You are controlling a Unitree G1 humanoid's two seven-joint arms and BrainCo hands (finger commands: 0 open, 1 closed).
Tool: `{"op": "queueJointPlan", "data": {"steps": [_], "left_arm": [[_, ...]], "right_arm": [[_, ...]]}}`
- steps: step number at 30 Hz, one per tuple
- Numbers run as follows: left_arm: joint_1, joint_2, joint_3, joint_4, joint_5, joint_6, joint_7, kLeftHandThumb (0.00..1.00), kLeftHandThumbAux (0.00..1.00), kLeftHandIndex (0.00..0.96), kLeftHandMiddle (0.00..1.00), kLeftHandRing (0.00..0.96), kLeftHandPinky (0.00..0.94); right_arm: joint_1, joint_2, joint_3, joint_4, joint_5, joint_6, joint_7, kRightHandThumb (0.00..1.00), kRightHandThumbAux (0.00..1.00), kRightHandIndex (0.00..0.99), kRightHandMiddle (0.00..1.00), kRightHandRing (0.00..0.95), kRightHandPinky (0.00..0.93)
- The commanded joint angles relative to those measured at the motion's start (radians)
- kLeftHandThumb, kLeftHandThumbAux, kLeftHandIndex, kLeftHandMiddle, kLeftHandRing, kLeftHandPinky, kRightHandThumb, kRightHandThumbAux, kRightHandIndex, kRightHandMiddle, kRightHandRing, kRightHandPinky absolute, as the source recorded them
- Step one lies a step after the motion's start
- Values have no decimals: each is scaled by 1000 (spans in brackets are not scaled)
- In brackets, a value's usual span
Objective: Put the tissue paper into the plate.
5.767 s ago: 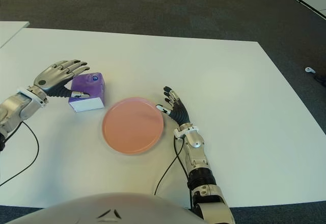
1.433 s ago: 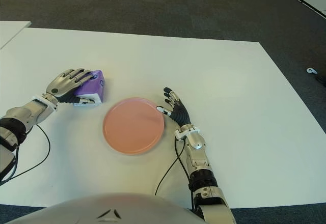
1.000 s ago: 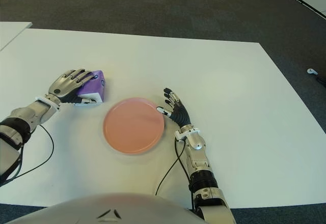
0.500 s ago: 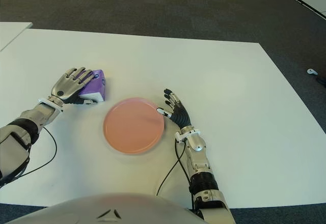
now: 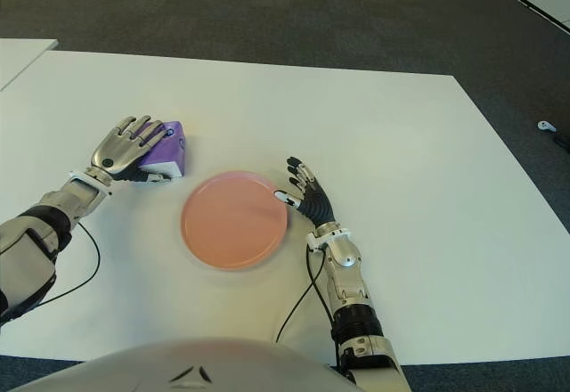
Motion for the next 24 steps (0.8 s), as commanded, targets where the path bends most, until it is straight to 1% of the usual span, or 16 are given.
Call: {"op": "queueJointPlan", "data": {"steps": [1, 7, 16, 19, 20, 21, 22, 24], "left_arm": [[97, -51, -82, 58, 76, -2, -90, 481, 198, 0, 0, 0, 0], [94, -47, -99, 63, 77, -2, -97, 509, 197, 0, 0, 0, 0], [91, -40, -119, 67, 85, -12, -100, 528, 221, 0, 0, 0, 10], [84, -45, -113, 75, 71, -28, -127, 546, 285, 35, 41, 66, 142], [81, -49, -108, 78, 63, -34, -140, 574, 328, 109, 107, 128, 209], [78, -51, -99, 80, 51, -45, -158, 584, 343, 136, 131, 150, 233], [76, -51, -93, 81, 43, -51, -169, 608, 380, 196, 187, 198, 278], [76, -48, -74, 78, 16, -71, -206, 651, 443, 297, 323, 330, 397]], "right_arm": [[183, 4, 21, 126, -8, 191, 7, 4, 673, 0, 0, 0, 0], [185, -1, 23, 122, -10, 198, 10, 4, 669, 0, 0, 0, 0], [191, -3, 26, 114, -11, 201, 9, 5, 667, 0, 0, 0, 0], [194, -2, 26, 108, -10, 201, 8, 6, 669, 0, 0, 0, 0], [195, -2, 26, 107, -10, 201, 9, 6, 670, 0, 0, 0, 0], [195, -2, 26, 108, -9, 201, 9, 6, 670, 0, 0, 0, 0], [195, -2, 26, 108, -9, 202, 9, 6, 671, 0, 0, 0, 0], [194, -1, 26, 109, -9, 202, 8, 6, 671, 0, 0, 0, 0]]}}
